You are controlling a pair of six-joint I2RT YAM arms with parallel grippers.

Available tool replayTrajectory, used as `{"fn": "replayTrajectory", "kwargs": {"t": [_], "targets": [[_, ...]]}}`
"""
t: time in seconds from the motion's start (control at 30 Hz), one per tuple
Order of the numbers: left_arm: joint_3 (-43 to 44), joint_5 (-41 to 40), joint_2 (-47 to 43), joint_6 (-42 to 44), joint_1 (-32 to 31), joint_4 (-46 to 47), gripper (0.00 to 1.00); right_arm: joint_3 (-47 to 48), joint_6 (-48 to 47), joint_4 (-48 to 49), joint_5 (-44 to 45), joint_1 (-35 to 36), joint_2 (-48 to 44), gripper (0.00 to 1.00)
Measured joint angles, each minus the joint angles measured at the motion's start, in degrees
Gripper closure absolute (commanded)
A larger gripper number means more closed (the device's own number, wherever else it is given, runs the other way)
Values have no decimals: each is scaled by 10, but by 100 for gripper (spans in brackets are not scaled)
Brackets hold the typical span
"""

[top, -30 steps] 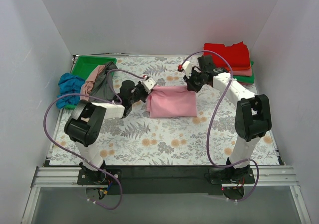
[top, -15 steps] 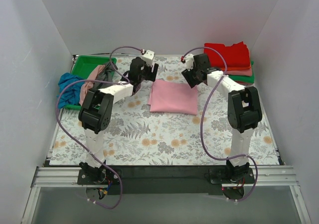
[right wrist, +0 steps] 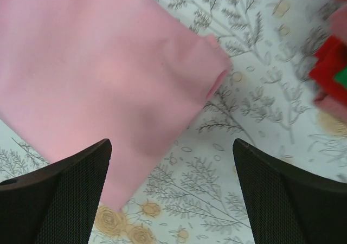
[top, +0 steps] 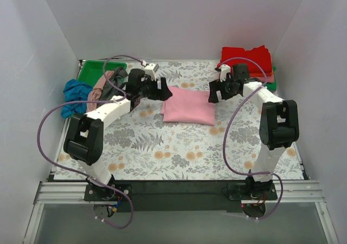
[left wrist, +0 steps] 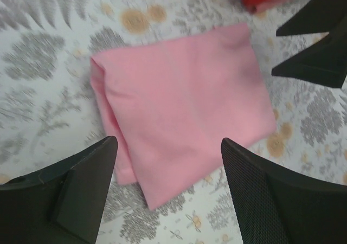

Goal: Fold and stack the t-shirts
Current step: Neatly place the folded tshirt to the corner

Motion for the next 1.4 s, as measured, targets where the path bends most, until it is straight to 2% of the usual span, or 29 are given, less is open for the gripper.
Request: {"fn": "replayTrajectory", "kwargs": {"t": [0.23,0.47,0.57,0.6,0.73,0.8,0.83,0.87,0.9,0.93,0.97,1.03,1.07,1.1,1.13,1.17,1.23,1.27,1.3,1.33,1.4], "targets": [[-35,80,114,-55,0,-20,26,-28,82,10,4,9,48,2],[-36,65,134,-75,0,-26,26,-19,147,43,-5,9,81,4],[-35,62,136,-80,0,-26,29,-8,170,62,-27,10,96,9],[-32,64,139,-82,0,-26,34,-6,177,70,-37,10,101,12],[-9,97,166,-90,2,-23,41,-2,197,93,-76,12,116,21],[-4,113,173,-93,2,-21,45,3,203,100,-94,16,125,29],[-3,119,174,-94,2,-22,52,5,206,106,-102,18,130,32],[-3,125,175,-97,2,-25,55,7,210,109,-108,22,134,41],[-3,129,177,-97,2,-29,61,8,211,112,-115,25,138,46],[-4,134,178,-99,2,-33,75,8,214,112,-119,28,142,51],[-4,139,179,-103,2,-37,79,8,217,112,-124,31,145,59],[-6,149,180,-106,2,-44,83,8,217,110,-133,35,150,68],[-7,154,180,-109,2,-45,83,8,218,108,-136,35,152,79],[-10,158,179,-112,2,-45,83,8,216,107,-138,36,153,84],[-15,162,178,-119,3,-42,83,8,217,104,-139,36,155,90],[-23,165,177,-125,5,-39,77,8,217,101,-143,35,157,98],[-42,172,167,-139,11,-34,64,8,216,95,-149,32,157,99],[-53,177,160,-148,15,-33,44,8,216,92,-151,30,157,99],[-64,182,150,-156,22,-32,37,9,216,90,-154,27,158,99],[-73,193,137,-168,31,-33,30,11,215,86,-158,25,160,99],[-94,191,106,-180,54,-36,28,19,210,75,-167,21,165,99]]}}
